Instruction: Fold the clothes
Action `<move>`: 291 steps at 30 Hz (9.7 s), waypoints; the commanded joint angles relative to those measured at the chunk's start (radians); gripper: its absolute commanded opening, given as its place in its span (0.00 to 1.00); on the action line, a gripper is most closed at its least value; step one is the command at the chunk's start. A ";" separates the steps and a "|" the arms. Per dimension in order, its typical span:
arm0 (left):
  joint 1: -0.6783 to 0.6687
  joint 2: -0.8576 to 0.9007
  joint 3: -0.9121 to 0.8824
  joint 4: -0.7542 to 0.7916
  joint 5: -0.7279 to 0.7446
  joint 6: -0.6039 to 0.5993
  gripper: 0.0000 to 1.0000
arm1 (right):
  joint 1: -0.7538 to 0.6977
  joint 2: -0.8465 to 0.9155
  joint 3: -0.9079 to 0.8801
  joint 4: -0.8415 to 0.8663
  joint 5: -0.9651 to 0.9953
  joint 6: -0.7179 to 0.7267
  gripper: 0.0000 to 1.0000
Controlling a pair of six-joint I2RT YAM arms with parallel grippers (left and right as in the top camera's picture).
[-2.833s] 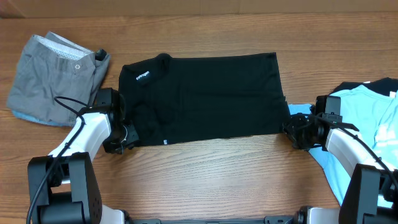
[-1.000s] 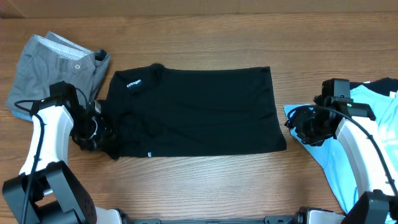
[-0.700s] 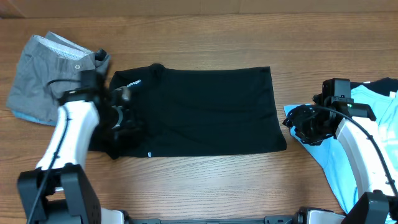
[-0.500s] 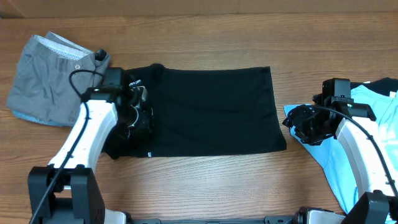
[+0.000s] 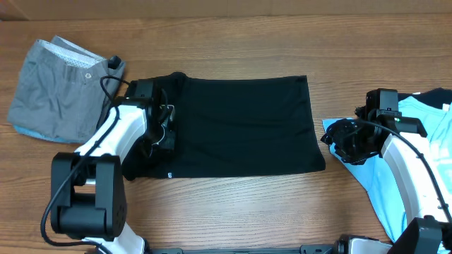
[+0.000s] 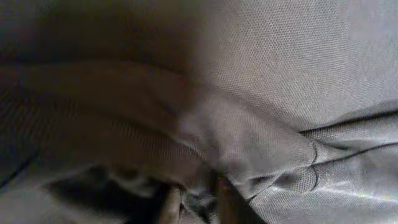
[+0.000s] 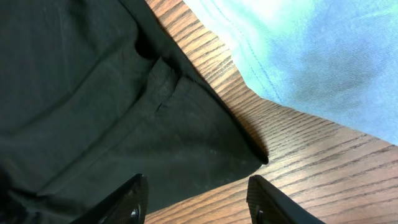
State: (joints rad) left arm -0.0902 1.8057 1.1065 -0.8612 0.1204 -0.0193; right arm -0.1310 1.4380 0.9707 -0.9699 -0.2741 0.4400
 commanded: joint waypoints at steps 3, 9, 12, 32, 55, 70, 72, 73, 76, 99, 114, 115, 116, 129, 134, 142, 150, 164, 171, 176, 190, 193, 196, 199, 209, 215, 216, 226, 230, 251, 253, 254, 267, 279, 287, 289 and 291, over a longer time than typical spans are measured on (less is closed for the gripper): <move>-0.005 0.005 0.025 -0.032 0.037 0.012 0.05 | -0.005 -0.013 0.018 0.002 -0.008 -0.008 0.55; -0.001 -0.016 0.097 -0.113 0.033 0.012 0.04 | -0.005 -0.013 0.018 0.002 -0.008 -0.008 0.56; -0.001 -0.027 0.158 -0.134 0.033 0.013 0.04 | -0.005 -0.013 0.018 0.003 -0.008 -0.008 0.55; -0.001 -0.028 0.204 0.009 0.053 0.011 0.19 | -0.005 -0.013 0.018 0.005 0.003 -0.008 0.56; 0.111 -0.027 0.227 -0.074 -0.051 0.047 0.79 | -0.005 -0.013 0.017 0.011 0.030 -0.007 0.61; 0.111 0.047 0.067 0.270 -0.048 0.117 0.37 | -0.005 -0.013 0.017 0.013 0.026 -0.002 0.61; 0.111 0.052 0.067 0.283 -0.042 0.116 0.25 | -0.005 -0.013 0.017 0.013 0.026 -0.002 0.61; 0.111 0.050 0.069 0.282 -0.040 0.116 0.20 | -0.005 -0.013 0.017 0.013 0.026 -0.002 0.61; 0.109 0.039 0.093 0.251 -0.018 0.117 0.10 | -0.005 -0.013 0.017 0.014 0.026 -0.002 0.61; 0.164 0.079 0.155 0.098 0.064 0.153 0.43 | -0.005 -0.013 0.017 0.010 0.026 -0.002 0.61; 0.164 0.094 0.285 -0.071 0.110 0.180 0.04 | -0.005 -0.013 0.017 0.014 0.026 -0.002 0.61; 0.163 0.094 0.321 -0.104 0.110 0.180 0.04 | -0.005 -0.013 0.017 0.014 0.026 -0.002 0.62; 0.161 0.094 0.348 -0.126 0.112 0.180 0.04 | -0.005 -0.013 0.017 0.014 0.026 -0.002 0.62; 0.099 0.095 0.452 -0.091 0.205 0.185 0.04 | -0.005 -0.013 0.017 0.025 0.027 -0.002 0.62; 0.068 0.097 0.452 -0.097 0.177 0.192 0.16 | -0.005 -0.013 0.017 0.025 0.026 -0.002 0.62; 0.155 0.080 0.496 -0.338 0.131 0.109 0.41 | -0.005 -0.013 0.017 0.021 0.027 -0.002 0.62; 0.339 0.077 0.466 -0.455 0.172 0.083 0.38 | -0.005 -0.013 0.017 0.021 0.039 -0.003 0.63; 0.359 0.078 0.121 -0.120 0.102 -0.002 0.51 | -0.005 -0.013 0.017 0.022 0.064 -0.003 0.64; 0.361 0.078 0.077 -0.163 0.195 0.043 0.04 | -0.005 -0.011 0.012 0.025 0.132 -0.002 0.68; 0.401 0.077 0.114 -0.271 0.184 0.068 0.04 | -0.007 0.006 0.003 0.025 0.203 0.002 0.72; 0.596 0.077 0.135 -0.271 0.244 0.068 0.04 | -0.049 0.154 -0.013 -0.001 0.174 0.024 0.71; 0.583 0.077 0.135 -0.264 0.244 0.068 0.04 | -0.042 0.168 -0.039 0.031 0.008 -0.050 0.68; 0.571 0.077 0.135 -0.263 0.243 0.068 0.04 | -0.023 0.175 -0.080 0.032 -0.061 -0.082 0.67; 0.565 0.077 0.135 -0.263 0.243 0.068 0.04 | -0.004 0.175 -0.134 0.050 -0.058 -0.082 0.68; 0.565 0.077 0.135 -0.257 0.243 0.068 0.04 | 0.000 0.175 -0.229 0.204 -0.098 -0.168 0.27; 0.565 0.077 0.135 -0.261 0.235 0.068 0.04 | -0.056 0.175 -0.195 0.209 -0.040 -0.145 0.05; 0.565 0.077 0.135 -0.261 0.235 0.068 0.04 | -0.069 0.175 -0.189 0.202 -0.031 -0.122 0.04; 0.568 0.077 0.136 -0.283 0.206 0.067 0.04 | -0.146 0.174 -0.162 0.126 -0.008 -0.074 0.33; 0.568 0.077 0.136 -0.288 0.206 0.067 0.04 | -0.146 0.153 -0.061 0.050 -0.048 -0.117 0.37; 0.567 0.077 0.136 -0.290 0.222 0.064 0.04 | 0.086 0.303 -0.051 0.319 -0.064 -0.117 0.52; 0.567 0.077 0.136 -0.291 0.222 0.064 0.04 | 0.092 0.325 -0.051 0.314 -0.071 -0.102 0.33; 0.567 0.077 0.136 -0.291 0.222 0.064 0.04 | 0.092 0.326 -0.051 0.311 -0.071 -0.102 0.29; 0.567 0.077 0.136 -0.294 0.221 0.065 0.04 | 0.036 0.249 0.052 0.230 -0.005 -0.084 0.04; 0.568 0.052 0.142 -0.300 0.210 0.064 0.05 | 0.032 0.248 0.066 0.288 0.143 -0.023 0.04; 0.567 0.045 0.142 -0.318 0.222 0.065 0.27 | 0.032 0.248 0.066 0.206 0.139 -0.024 0.59; 0.567 0.039 0.142 -0.319 0.241 0.070 0.28 | 0.031 0.248 0.066 0.145 0.139 -0.024 0.59; 0.567 0.024 0.142 -0.321 0.256 0.079 0.29 | 0.031 0.248 0.066 0.082 0.135 -0.024 0.59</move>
State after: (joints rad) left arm 0.4793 1.8755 1.2259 -1.1790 0.3424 0.0360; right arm -0.0929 1.7119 1.0149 -0.8463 -0.1486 0.4145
